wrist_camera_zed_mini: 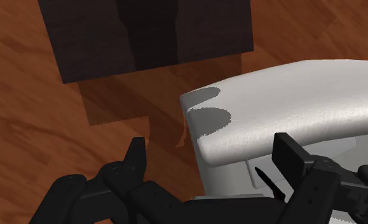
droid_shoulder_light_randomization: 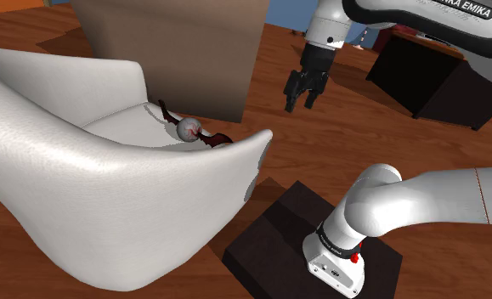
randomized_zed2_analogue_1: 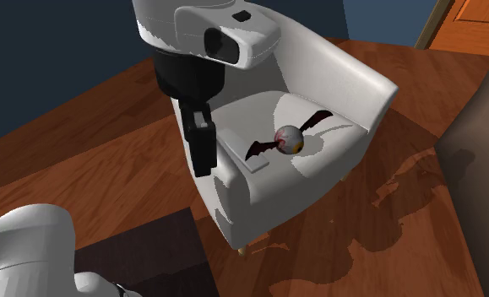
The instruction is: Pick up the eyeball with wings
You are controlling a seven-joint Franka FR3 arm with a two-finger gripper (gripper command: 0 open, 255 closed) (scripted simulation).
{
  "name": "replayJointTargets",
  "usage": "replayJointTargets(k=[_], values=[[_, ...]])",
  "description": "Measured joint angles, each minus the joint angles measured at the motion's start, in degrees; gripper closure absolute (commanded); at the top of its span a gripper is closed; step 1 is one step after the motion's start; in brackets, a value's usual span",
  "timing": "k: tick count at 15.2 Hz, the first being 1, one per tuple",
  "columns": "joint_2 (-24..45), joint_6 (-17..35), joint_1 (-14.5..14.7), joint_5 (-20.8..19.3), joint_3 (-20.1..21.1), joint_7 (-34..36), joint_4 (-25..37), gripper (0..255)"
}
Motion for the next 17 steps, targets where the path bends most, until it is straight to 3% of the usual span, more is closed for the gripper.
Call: replayJointTargets(k=[2,6,17], values=[[0.29,0.79,0.10,0.19,0.26,0.15,-0.37,0],[4.47,7.77,0.80,1.28,2.00,0.92,-2.13,0],[22.61,26.05,2.55,2.86,7.38,3.82,1.39,0]])
